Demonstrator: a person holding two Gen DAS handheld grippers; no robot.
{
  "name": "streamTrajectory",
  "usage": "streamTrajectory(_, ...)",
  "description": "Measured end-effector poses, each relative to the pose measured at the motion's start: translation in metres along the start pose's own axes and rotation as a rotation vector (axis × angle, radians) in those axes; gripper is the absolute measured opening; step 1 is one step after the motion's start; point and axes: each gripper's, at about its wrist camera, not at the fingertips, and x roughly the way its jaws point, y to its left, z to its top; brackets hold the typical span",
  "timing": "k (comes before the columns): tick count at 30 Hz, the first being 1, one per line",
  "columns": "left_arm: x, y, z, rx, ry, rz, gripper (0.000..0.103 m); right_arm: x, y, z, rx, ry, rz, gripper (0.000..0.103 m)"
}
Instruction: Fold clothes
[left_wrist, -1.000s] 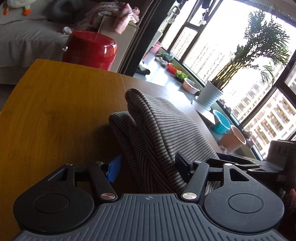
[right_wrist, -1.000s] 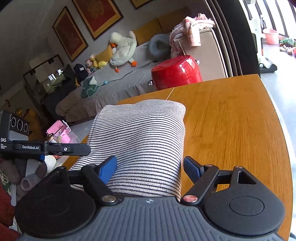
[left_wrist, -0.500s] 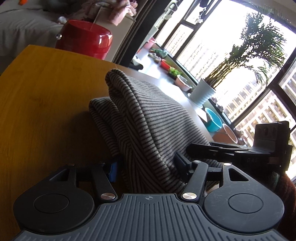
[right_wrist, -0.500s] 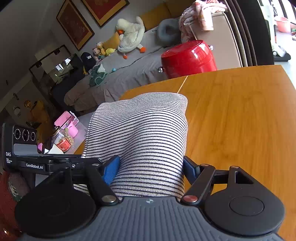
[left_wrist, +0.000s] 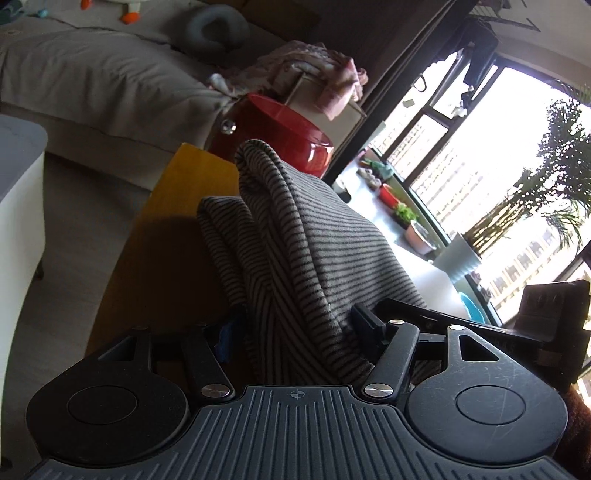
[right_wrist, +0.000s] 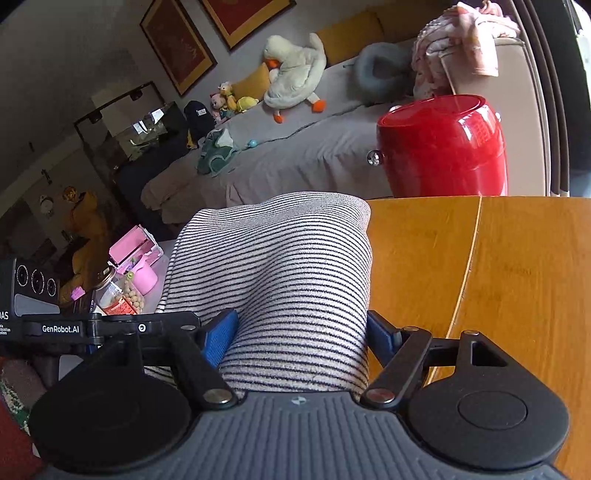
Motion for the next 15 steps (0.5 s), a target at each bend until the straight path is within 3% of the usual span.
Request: streamTrajectory(15, 0.0080, 0.0054, -0.0027, 0.008, -0.056, -0.007, 0.074, 0.0047, -0.0061, -0.0016, 0.033, -0.011, 0.010, 0.079)
